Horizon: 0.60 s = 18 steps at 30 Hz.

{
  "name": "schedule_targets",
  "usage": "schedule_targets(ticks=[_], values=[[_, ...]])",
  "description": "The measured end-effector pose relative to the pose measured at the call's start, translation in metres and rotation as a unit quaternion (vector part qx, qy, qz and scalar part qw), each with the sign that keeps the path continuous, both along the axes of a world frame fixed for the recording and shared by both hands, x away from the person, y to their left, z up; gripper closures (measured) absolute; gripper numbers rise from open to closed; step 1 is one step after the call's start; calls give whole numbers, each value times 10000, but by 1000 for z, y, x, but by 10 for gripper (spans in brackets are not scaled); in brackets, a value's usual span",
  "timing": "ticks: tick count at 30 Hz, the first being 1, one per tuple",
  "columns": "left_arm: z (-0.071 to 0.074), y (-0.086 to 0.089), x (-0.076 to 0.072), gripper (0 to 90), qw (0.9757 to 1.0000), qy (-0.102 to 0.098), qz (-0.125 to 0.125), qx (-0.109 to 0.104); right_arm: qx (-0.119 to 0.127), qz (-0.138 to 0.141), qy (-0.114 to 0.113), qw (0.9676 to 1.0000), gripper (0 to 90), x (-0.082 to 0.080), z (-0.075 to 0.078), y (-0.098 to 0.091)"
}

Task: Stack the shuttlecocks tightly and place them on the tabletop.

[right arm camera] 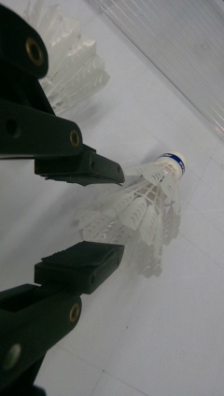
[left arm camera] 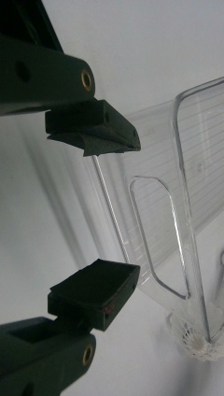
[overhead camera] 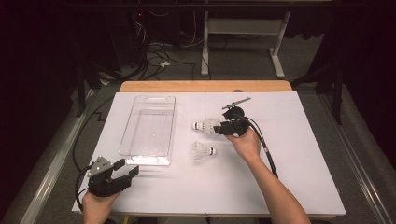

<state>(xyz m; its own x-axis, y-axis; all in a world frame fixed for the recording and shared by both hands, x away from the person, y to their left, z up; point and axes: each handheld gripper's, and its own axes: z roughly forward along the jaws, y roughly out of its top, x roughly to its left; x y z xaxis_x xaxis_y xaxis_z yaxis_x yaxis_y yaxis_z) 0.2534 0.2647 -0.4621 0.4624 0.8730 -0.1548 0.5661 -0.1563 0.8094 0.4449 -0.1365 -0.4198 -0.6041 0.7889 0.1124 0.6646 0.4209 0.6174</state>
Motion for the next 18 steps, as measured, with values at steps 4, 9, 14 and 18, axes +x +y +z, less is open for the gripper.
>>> schedule_targets(ticks=[4, 9, 14, 18], values=[[0, 0, 1, 361, 10000, 17, -1, 29, -39, 19, -49, 10000, 594, -4, 2, -1], [0, -1, 2, 361, 10000, 15, -4, 8, -9, 29, -87, 10000, 618, -10, 4, -5], [0, -1, 1, 361, 10000, 8, 5, 36, 67, 22, -44, 10000, 611, -16, 2, -10], [0, 0, 1, 361, 10000, 10, 28, 9, 88, -27, -89, 9999, 586, -22, 4, -12]])
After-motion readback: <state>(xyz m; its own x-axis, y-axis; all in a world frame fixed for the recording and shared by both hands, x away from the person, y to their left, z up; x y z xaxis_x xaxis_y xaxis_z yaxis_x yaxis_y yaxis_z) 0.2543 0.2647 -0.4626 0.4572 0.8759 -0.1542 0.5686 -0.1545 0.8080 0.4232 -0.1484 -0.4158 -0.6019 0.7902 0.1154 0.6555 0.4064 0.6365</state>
